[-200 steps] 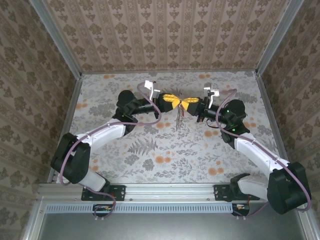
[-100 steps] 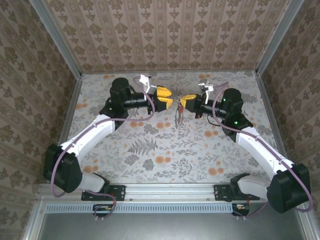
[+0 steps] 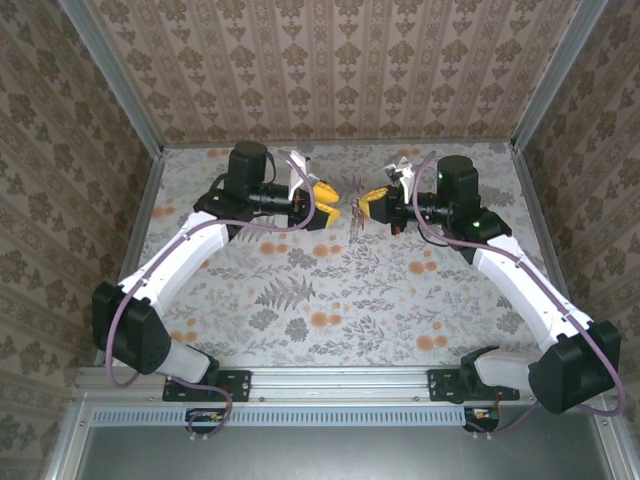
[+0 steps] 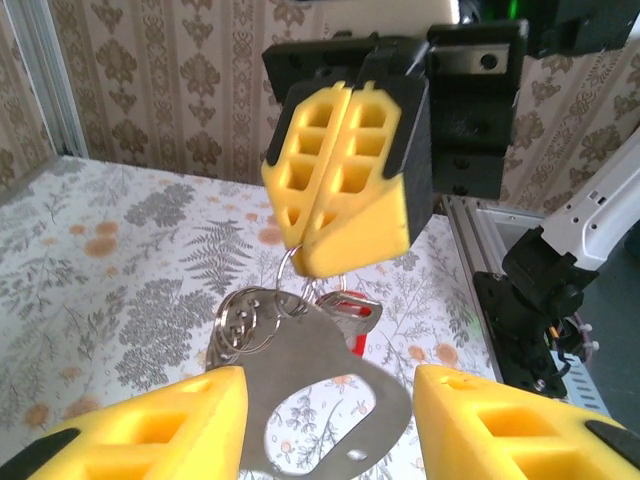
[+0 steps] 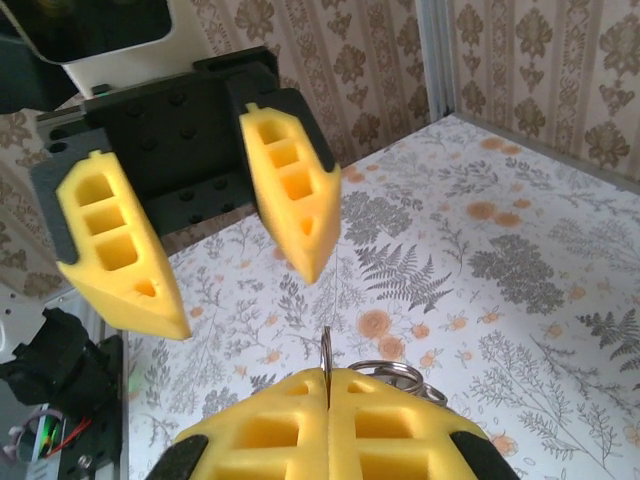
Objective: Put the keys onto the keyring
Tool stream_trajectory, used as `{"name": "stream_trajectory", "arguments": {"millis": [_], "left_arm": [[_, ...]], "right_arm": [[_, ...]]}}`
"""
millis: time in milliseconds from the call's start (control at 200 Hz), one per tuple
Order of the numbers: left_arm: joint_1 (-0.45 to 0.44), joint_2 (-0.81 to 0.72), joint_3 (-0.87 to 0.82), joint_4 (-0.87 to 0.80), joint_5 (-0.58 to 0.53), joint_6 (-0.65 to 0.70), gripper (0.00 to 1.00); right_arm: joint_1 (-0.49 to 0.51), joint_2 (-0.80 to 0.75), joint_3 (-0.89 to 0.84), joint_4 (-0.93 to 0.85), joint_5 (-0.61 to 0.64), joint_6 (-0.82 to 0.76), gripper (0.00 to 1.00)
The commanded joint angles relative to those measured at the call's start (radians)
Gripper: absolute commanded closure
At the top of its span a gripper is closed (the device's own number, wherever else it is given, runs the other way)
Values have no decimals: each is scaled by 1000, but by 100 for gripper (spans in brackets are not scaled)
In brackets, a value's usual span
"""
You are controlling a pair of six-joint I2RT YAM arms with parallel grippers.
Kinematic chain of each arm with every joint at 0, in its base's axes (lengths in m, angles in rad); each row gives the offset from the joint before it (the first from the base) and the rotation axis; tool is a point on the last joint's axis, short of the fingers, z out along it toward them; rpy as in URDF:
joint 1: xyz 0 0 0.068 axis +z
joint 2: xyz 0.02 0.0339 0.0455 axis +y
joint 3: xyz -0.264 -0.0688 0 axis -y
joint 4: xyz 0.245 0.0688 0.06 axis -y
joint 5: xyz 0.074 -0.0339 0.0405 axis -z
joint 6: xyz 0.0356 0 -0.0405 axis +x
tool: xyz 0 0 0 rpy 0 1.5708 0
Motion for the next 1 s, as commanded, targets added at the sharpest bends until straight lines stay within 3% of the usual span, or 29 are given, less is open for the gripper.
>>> {"name": "stream_trajectory", "arguments": {"millis": [0, 505, 995], "left_arm": [[5, 17, 41, -53, 53, 43, 52], [-16, 76, 79, -53, 89, 31, 54], [-40, 110, 105, -51, 120, 24, 62]], "right_arm": [[-2, 10, 42, -73, -65, -57, 100], [29, 28, 34, -44, -103, -40, 100], [34, 26, 23, -16, -105, -26, 100]]}}
